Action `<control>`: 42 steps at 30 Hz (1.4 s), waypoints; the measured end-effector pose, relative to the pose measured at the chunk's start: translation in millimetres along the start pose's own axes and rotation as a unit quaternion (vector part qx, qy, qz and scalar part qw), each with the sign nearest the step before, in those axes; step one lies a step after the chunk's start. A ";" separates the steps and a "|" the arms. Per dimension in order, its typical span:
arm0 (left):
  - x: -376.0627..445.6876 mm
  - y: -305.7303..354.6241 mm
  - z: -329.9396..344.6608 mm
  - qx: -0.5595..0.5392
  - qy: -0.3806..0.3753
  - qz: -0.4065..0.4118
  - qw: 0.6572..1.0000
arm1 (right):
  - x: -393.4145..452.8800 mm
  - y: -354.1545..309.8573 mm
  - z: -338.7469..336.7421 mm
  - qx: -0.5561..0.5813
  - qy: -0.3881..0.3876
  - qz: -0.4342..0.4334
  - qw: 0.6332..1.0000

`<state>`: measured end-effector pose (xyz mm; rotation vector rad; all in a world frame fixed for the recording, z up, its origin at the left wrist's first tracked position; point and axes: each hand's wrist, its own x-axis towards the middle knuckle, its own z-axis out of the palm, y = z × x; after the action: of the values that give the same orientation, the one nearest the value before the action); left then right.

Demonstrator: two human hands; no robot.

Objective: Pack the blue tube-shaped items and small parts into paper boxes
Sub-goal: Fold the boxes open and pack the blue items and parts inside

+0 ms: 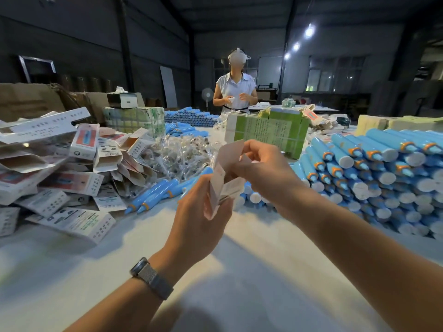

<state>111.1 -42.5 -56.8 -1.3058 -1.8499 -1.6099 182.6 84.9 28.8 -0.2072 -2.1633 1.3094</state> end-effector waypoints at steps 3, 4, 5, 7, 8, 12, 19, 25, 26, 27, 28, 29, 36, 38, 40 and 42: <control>0.4 4.8 -1.9 -0.096 -0.043 -0.011 0.994 | -5.6 1.2 -1.2 0.083 -0.010 -0.049 0.995; 1.0 6.3 -3.0 -0.126 -0.052 -0.009 0.991 | -8.3 1.8 -3.0 0.101 -0.014 -0.077 0.992; 1.5 7.6 -3.9 -0.147 -0.056 -0.004 0.988 | -11.7 2.9 -5.8 0.108 -0.018 -0.101 0.989; 2.4 9.4 -3.9 -0.175 -0.057 0.007 0.983 | -17.9 8.1 -11.6 0.099 -0.021 -0.138 0.985; 2.2 10.0 -3.2 -0.187 -0.056 0.007 0.981 | -21.0 11.8 -14.0 0.092 -0.017 -0.151 0.984; -1.1 11.2 1.3 -0.204 -0.081 0.014 0.976 | -29.2 21.8 -22.5 0.096 0.000 -0.176 0.980; -0.8 12.1 2.6 -0.210 -0.098 0.003 0.973 | -34.4 31.3 -22.2 0.100 0.017 -0.184 0.978; -1.8 12.0 0.8 -0.216 -0.107 -0.001 0.971 | -36.5 35.5 -23.7 0.114 0.007 -0.202 0.973; -1.9 12.9 1.1 -0.211 -0.107 0.006 0.972 | -37.1 34.9 -23.9 0.109 0.001 -0.211 0.971; -2.0 14.1 1.3 -0.205 -0.106 0.014 0.973 | -37.8 33.7 -24.4 0.103 -0.007 -0.222 0.970; -2.2 15.3 1.5 -0.197 -0.104 0.024 0.975 | -38.3 32.5 -25.2 0.096 -0.014 -0.231 0.968; -2.4 16.5 1.4 -0.186 -0.103 0.034 0.976 | -38.7 31.4 -26.5 0.089 -0.018 -0.237 0.967; -3.0 18.7 -0.4 -0.134 -0.104 0.064 0.983 | -37.1 29.5 -34.0 0.070 -0.023 -0.283 0.956; -1.7 18.0 -1.6 -0.129 -0.098 0.053 0.985 | -37.4 30.3 -32.7 0.048 -0.008 -0.310 0.950; -1.2 18.1 -2.2 -0.121 -0.100 0.053 0.986 | -37.9 32.3 -31.6 0.037 0.003 -0.323 0.946; -0.8 19.2 -1.6 -0.132 -0.104 0.046 0.985 | -37.5 34.0 -32.0 0.001 0.013 -0.334 0.942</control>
<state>126.6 -45.8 -45.8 -1.7052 -1.7020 -1.7733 225.3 110.4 -4.6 0.4750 -1.9458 0.8996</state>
